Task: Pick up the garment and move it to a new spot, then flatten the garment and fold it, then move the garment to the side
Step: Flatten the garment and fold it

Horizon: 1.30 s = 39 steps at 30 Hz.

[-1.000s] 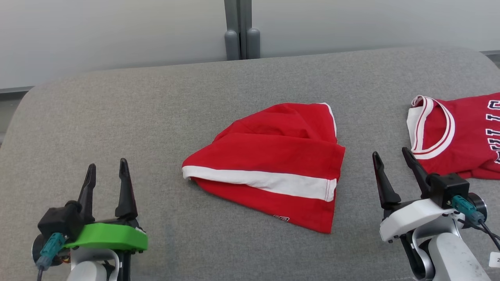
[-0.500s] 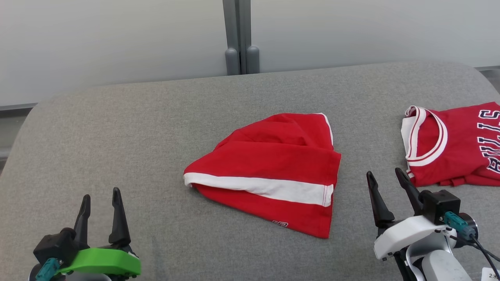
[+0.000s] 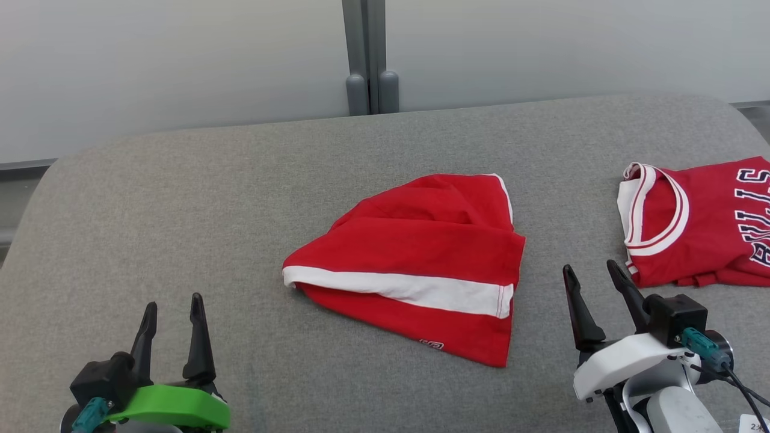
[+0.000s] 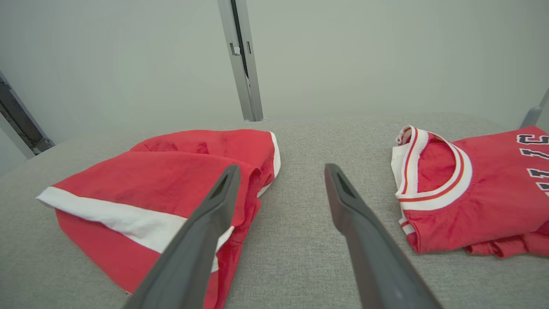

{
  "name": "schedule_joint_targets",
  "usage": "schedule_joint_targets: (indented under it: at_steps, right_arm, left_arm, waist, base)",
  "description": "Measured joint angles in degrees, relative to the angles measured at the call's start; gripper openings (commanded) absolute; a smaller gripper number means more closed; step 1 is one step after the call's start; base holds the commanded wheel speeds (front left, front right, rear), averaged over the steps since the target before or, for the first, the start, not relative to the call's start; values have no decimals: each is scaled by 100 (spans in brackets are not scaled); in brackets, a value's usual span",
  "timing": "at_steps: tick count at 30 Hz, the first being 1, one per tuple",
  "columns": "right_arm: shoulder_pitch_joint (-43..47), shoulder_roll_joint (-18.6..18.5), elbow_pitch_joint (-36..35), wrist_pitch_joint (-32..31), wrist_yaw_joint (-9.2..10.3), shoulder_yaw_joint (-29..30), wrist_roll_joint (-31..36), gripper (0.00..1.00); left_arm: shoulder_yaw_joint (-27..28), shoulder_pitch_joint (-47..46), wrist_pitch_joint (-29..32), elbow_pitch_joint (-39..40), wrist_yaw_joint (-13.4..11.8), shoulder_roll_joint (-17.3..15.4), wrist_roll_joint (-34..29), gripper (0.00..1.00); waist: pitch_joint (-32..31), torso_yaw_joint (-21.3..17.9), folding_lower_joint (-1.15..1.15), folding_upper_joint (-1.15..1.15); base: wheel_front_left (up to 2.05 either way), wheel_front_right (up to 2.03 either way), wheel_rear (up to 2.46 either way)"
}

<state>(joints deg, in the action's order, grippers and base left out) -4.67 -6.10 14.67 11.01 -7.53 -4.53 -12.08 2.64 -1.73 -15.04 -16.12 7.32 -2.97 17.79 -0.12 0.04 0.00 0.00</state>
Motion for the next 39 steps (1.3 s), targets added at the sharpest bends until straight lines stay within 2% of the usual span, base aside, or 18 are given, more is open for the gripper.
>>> schedule_joint_targets:
  at_steps: [3, 8, 11, 21, 33, 38, 39]
  right_arm:
    - [2, -5, 1, 0, 0, 3, -2, 100]
    - [-26, 87, 189, -630, 3, -241, -401, 100]
    - [-209, 111, 416, -1106, 3, -516, -560, 100]
    - [-945, 182, 1073, -1544, 4, -1036, -849, 100]
    - [-1305, 201, 1314, -1393, 4, -1551, -1138, 100]
    - [-1344, 148, 1312, -1274, 4, -1642, -1146, 100]
    - [-1360, 134, 1311, -1251, 4, -1662, -1146, 88]
  left_arm:
    - [-71, -2, 0, -53, 3, 3, 9, 100]
    - [-360, -204, 0, -776, 7, 5, 89, 100]
    - [-826, -777, 34, -1460, 7, 22, 115, 100]
    - [-1768, -2079, 76, -2911, 7, 19, 336, 100]
    - [-2226, -2770, 9, -3726, 7, 19, 620, 100]
    - [-2118, -2856, 8, -3542, 7, -36, 597, 100]
    - [-2113, -2856, 8, -3463, 7, -52, 552, 100]
  waist:
    - [-1, 27, 0, 0]
    - [42, 68, 0, 0]
    - [131, 97, 0, 0]
    - [620, 117, 0, 0]
    - [1011, -3, 0, 0]
    - [1066, -71, 0, 0]
    - [1079, -82, 0, 0]
  base:
    - [0, 0, 0]
    - [0, 0, 0]
    - [0, 0, 0]
    - [0, 0, 0]
    - [0, 0, 0]
    - [0, 0, 0]
    - [0, 0, 0]
